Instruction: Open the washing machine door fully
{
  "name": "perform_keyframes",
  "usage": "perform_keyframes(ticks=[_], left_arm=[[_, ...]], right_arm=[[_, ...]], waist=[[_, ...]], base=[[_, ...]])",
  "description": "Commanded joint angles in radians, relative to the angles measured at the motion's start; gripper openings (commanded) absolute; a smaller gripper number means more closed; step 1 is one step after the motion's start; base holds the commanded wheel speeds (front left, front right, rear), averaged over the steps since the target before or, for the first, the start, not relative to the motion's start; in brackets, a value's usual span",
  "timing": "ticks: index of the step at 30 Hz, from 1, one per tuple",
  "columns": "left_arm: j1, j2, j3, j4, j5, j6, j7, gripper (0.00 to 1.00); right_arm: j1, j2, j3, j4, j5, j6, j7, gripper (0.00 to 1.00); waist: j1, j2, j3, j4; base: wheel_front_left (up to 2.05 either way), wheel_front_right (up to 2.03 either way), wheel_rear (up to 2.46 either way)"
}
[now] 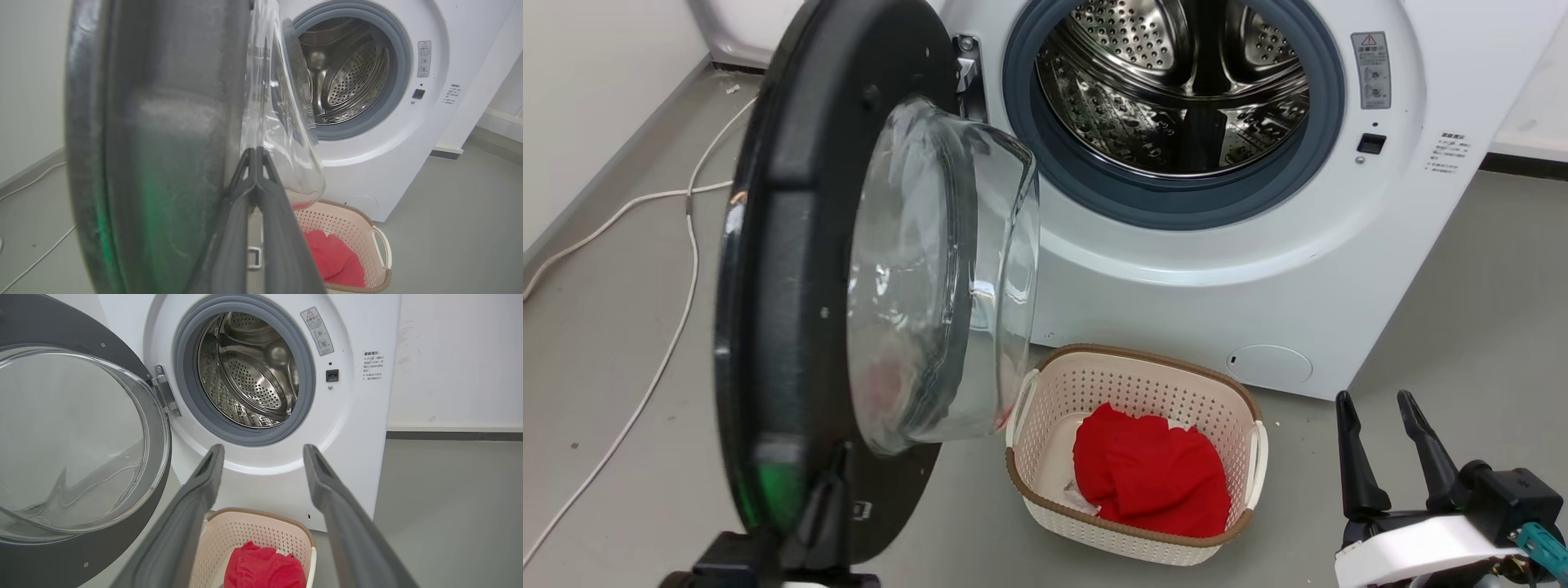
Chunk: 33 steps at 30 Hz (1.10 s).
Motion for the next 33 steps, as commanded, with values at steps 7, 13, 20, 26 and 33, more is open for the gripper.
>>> perform_keyframes(ticks=[7, 13, 20, 26, 33], left_arm=[[-0.036, 0.065, 0.130, 0.088, -0.043, 0.017, -0.034, 0.00], [-0.083, 0.123, 0.256, 0.191, -0.102, 0.004, -0.059, 0.00], [-0.174, 0.164, 0.360, 0.357, -0.110, -0.034, -0.081, 0.00], [-0.245, 0.160, 0.469, 0.428, -0.071, -0.059, -0.084, 0.00], [-0.277, 0.124, 0.567, 0.474, -0.017, -0.100, -0.083, 0.00]], right_arm=[[-0.019, 0.002, 0.002, -0.012, -0.032, -0.001, -0.001, 1.00], [-0.023, 0.002, 0.004, -0.028, -0.045, -0.001, -0.001, 1.00], [-0.039, 0.002, -0.005, -0.034, -0.052, -0.001, -0.001, 1.00], [-0.057, 0.002, 0.000, -0.036, -0.063, -0.001, -0.001, 1.00], [-0.064, 0.002, -0.001, -0.029, -0.063, -0.001, -0.001, 1.00]], waist=[[0.0000, 0.0000, 0.008, 0.000], [0.0000, 0.0000, 0.031, -0.016], [0.0000, 0.0000, 0.070, -0.029], [0.0000, 0.0000, 0.098, -0.044], [0.0000, 0.0000, 0.110, -0.060]], base=[[0.00, 0.00, 0.00], [0.00, 0.00, 0.00], [0.00, 0.00, 0.00], [0.00, 0.00, 0.00], [0.00, 0.00, 0.00]])
